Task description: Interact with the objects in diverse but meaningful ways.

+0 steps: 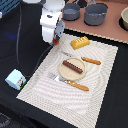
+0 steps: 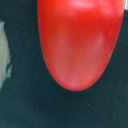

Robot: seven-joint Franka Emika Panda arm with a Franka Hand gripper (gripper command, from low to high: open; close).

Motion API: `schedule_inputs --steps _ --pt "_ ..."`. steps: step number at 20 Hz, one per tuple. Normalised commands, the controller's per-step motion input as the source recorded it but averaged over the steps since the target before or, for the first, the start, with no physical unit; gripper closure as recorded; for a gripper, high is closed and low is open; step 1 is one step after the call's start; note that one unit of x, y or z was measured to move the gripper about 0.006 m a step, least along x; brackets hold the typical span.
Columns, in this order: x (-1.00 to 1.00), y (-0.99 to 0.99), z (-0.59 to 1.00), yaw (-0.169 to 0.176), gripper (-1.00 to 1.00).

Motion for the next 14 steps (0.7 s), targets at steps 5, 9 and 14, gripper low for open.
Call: schedule_inputs --steps 5,9,14 --pt "-0.17 0.00 -0.29 -0.006 -1.00" --pt "-0.13 0.00 -0.26 -0.005 -1.00" --pt "-0.14 0.00 -0.28 0.000 1.00"
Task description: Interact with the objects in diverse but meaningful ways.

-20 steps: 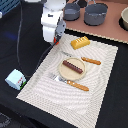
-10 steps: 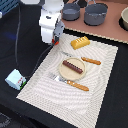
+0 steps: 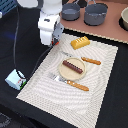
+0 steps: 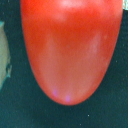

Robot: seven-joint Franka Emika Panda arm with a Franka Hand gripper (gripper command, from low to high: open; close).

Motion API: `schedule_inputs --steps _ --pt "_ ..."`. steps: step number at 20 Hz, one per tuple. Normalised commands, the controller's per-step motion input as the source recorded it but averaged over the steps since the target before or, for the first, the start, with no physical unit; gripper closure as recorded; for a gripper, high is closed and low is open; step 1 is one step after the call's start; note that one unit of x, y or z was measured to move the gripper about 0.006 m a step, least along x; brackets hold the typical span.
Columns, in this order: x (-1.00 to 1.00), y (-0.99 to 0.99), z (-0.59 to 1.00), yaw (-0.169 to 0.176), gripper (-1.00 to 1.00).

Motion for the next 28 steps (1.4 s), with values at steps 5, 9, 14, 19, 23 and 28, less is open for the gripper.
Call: schedule_inputs --steps 5,9,14,19,23,28 --pt "-0.16 0.00 -0.31 -0.005 1.00" --pt "-0.13 0.00 -0.30 -0.012 1.00" --pt "-0.15 0.00 -0.29 -0.013 1.00" --pt "-0.21 -0.02 -0.02 -0.016 1.00" --pt "-0.07 -0.37 0.94 -0.078 1.00" --pt "0.48 -0.50 0.99 -0.102 1.00"
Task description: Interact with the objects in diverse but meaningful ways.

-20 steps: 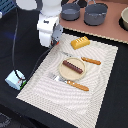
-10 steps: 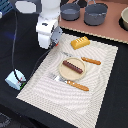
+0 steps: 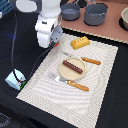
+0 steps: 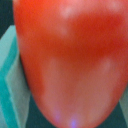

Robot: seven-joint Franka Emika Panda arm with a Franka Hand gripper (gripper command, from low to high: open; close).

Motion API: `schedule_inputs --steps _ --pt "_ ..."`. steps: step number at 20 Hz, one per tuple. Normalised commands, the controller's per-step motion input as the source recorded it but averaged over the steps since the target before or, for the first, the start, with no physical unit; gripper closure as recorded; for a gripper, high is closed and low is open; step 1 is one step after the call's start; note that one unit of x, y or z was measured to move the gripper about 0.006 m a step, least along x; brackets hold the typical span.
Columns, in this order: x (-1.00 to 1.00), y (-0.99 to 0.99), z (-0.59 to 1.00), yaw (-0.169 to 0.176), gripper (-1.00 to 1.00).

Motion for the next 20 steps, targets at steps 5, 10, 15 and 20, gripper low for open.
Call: schedule_inputs --steps 5,10,15,20 --pt "0.73 -0.50 0.69 -0.060 1.00" --pt "0.74 -0.54 0.38 -0.057 1.00" --pt "0.77 -0.59 0.05 -0.059 1.00" --pt "0.77 -0.63 0.07 -0.057 1.00"
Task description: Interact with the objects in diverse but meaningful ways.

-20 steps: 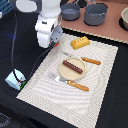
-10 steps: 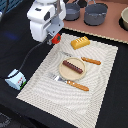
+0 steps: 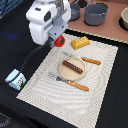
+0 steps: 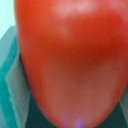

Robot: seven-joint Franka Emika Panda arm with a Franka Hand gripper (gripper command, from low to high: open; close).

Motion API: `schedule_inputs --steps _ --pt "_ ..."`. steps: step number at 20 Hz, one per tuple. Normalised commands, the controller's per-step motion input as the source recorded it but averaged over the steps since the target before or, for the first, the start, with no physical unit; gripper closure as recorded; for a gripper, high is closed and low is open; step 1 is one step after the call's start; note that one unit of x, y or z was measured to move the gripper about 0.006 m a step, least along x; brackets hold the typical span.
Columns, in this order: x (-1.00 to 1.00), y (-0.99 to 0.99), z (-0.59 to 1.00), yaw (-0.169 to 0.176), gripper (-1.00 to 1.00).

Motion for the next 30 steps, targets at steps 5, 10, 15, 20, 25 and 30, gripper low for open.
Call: schedule_inputs --steps 5,10,15,20,25,30 --pt "0.76 -0.65 0.06 -0.053 1.00" --pt "0.59 -0.83 0.00 -0.009 1.00" --pt "0.45 -0.85 -0.06 -0.016 1.00" --pt "0.27 -0.76 -0.23 -0.033 1.00" --pt "0.10 -0.35 -0.32 -0.010 1.00" --pt "0.08 -0.08 -0.10 0.000 -1.00"
